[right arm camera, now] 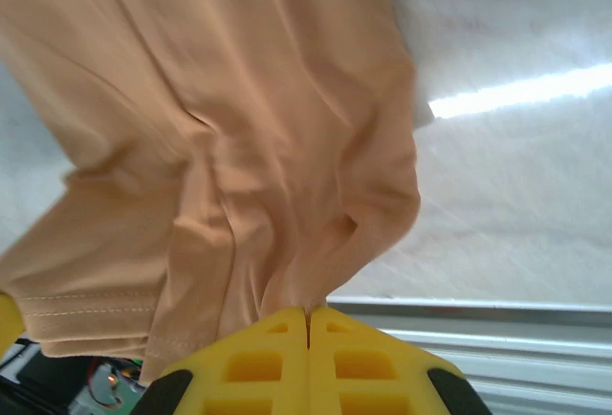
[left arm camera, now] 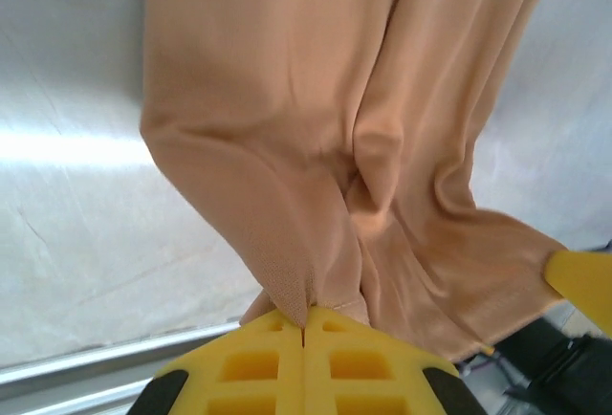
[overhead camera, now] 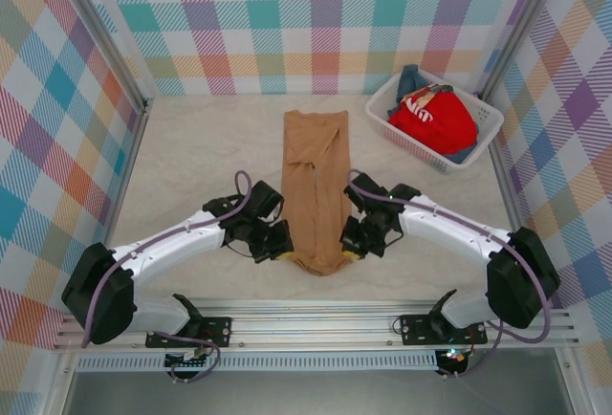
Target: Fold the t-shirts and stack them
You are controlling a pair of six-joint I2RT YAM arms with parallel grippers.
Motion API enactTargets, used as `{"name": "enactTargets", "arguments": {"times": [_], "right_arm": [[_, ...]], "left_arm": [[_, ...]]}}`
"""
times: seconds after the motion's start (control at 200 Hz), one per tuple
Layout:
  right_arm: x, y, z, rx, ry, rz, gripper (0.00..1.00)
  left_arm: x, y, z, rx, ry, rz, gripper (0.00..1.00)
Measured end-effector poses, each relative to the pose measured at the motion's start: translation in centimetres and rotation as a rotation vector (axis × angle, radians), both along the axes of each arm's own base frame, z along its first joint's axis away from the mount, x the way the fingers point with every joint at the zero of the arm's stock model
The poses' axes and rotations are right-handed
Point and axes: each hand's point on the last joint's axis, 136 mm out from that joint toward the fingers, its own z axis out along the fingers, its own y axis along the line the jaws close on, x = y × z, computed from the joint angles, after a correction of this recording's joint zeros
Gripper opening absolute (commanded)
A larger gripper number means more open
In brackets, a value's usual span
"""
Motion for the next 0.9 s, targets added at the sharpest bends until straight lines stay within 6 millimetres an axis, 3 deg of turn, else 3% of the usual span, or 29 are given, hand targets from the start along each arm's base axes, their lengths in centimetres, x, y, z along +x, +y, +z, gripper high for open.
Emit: {"name": "enactTargets", "arguments": {"times": [0.185,0.615,0.9], "right_arm": [[5.0,0.0,1.0,-0.005,-0.056,-0.039,0.0],[16.5,-0.4,1.9,-0.03,-0.159,-0.112,0.0],[21.7,0.2,1.5,-0.019,-0.203,-0.12,0.0]], "left_arm": [[4.3,1.1,0.2,0.016,-0.008,0.111,0.0],[16.0,0.6,1.7,0.006,-0.09,0.184,0.0],[21.4,1.4,1.2,0.009,-0.115,0.221,0.0]]}}
